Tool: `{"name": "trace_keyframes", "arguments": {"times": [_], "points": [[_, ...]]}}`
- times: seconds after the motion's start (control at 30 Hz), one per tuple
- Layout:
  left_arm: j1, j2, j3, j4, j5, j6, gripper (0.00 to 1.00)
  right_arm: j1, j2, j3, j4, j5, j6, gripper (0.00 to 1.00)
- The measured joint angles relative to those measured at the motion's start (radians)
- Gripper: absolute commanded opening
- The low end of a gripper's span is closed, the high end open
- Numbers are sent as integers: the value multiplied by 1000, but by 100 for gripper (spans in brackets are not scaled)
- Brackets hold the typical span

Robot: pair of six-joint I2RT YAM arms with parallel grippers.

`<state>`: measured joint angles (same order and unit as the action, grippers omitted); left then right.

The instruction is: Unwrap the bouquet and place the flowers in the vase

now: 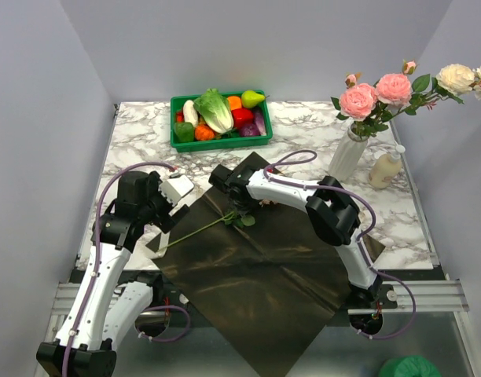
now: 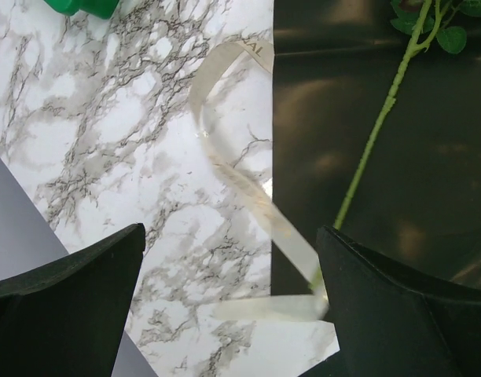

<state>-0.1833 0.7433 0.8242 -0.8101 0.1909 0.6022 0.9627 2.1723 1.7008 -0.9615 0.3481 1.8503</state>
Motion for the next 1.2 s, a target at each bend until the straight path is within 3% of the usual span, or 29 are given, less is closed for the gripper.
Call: {"name": "trace_keyframes", "arguments": {"times": [0.3, 0.53, 0.83, 0.93, 1.1, 1.2], "points": [[2, -6, 0, 0, -12, -10, 99, 8, -52, -11, 60, 92, -105, 1], [23, -4, 19, -2, -20, -37, 99, 39, -324, -211, 245, 245, -216, 1], [71, 19, 63, -4, -20, -58, 99, 101, -510, -218, 395, 555, -500, 1], [95, 23, 68, -5, -16, -65, 99, 157, -605, -285, 608, 679, -771, 1], [127, 39, 85, -31, 26, -76, 99, 220, -895, -645, 1447, 679, -1660, 1], [130, 53, 92, -43, 49, -77, 99, 222, -1007, -698, 1718, 633, -2054, 1]]}}
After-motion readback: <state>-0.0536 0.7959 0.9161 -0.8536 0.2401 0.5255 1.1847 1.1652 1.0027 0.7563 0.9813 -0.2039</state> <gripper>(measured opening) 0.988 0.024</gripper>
